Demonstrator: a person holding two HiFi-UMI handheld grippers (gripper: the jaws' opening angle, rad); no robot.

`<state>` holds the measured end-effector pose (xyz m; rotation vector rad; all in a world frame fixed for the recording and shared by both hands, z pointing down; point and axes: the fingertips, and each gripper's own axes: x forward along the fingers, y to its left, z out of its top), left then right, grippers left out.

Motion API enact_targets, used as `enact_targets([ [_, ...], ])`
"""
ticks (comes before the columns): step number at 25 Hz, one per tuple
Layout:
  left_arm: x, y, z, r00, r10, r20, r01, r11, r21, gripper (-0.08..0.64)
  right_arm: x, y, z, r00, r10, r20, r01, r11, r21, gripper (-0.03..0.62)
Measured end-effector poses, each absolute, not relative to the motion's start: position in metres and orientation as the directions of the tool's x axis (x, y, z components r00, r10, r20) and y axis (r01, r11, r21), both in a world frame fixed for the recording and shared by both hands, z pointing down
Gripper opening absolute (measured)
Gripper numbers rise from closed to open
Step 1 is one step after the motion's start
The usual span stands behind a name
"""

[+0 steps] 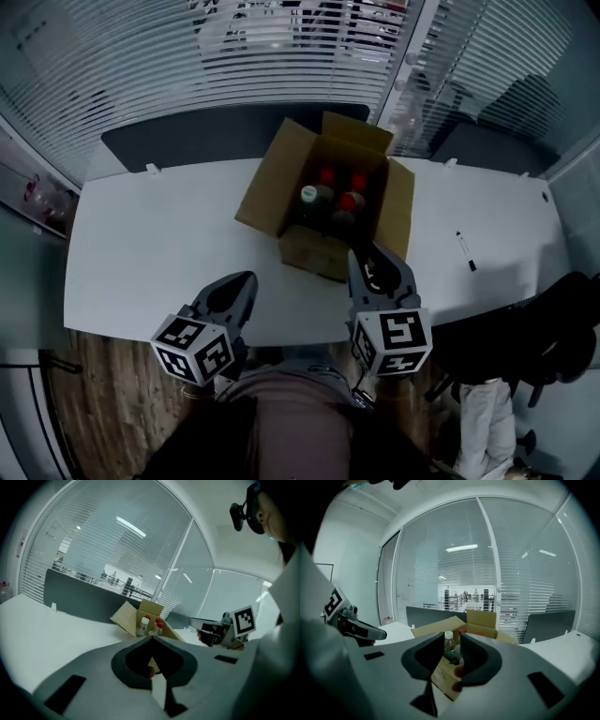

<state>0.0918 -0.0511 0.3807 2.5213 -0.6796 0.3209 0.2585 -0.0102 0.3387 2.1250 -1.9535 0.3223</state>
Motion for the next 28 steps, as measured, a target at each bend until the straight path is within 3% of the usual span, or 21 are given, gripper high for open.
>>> enact_targets([
  [14, 0.121, -0.084, 0.396, 0.768, -0.484, 0.418, -0.636, -0.651, 0.414, 0.006, 0.307, -0.086, 0.372, -0.038, -0.889, 0.456, -0.999, 0.040, -0.005, 0.135],
  [28, 0.138, -0.106, 0.415, 0.737, -0.487, 0.469, -0.672, -0.605, 0.428, 0.006, 0.321, -0.127, 0.428, -0.079, -0.767, 0.637, -0.993, 0.113, 0.013, 0.170],
])
